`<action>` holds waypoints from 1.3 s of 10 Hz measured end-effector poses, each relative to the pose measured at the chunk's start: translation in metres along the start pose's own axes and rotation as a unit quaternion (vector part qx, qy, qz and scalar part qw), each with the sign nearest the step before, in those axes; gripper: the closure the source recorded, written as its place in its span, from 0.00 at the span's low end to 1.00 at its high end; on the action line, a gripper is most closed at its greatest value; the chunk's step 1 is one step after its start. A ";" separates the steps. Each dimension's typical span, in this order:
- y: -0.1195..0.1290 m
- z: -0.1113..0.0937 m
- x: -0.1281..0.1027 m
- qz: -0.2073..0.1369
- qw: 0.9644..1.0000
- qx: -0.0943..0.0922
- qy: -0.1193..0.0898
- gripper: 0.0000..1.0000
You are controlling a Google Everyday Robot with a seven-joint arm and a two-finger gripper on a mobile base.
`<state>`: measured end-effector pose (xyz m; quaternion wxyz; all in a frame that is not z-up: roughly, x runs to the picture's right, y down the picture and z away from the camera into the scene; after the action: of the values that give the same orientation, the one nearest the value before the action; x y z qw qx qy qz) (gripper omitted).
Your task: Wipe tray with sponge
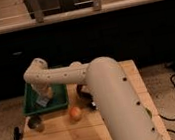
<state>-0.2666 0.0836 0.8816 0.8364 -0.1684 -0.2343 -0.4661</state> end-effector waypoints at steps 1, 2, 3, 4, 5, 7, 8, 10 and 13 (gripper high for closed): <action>0.010 -0.001 0.002 0.002 1.000 -0.003 -0.002 1.00; 0.021 -0.004 0.007 0.007 1.000 -0.005 0.000 1.00; 0.031 -0.008 0.014 0.016 1.000 -0.007 0.003 1.00; 0.035 -0.010 0.025 0.026 1.000 -0.007 0.011 1.00; 0.032 -0.012 0.038 0.036 0.999 -0.006 0.019 1.00; 0.018 -0.010 0.056 0.039 0.999 -0.006 0.034 1.00; 0.006 -0.008 0.057 0.036 0.999 -0.003 0.037 1.00; -0.015 -0.004 0.052 0.024 0.999 -0.001 0.037 1.00; -0.050 0.004 0.019 -0.029 0.999 0.008 0.019 1.00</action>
<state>-0.3020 0.0470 0.8982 0.8279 -0.1460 -0.2269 -0.4917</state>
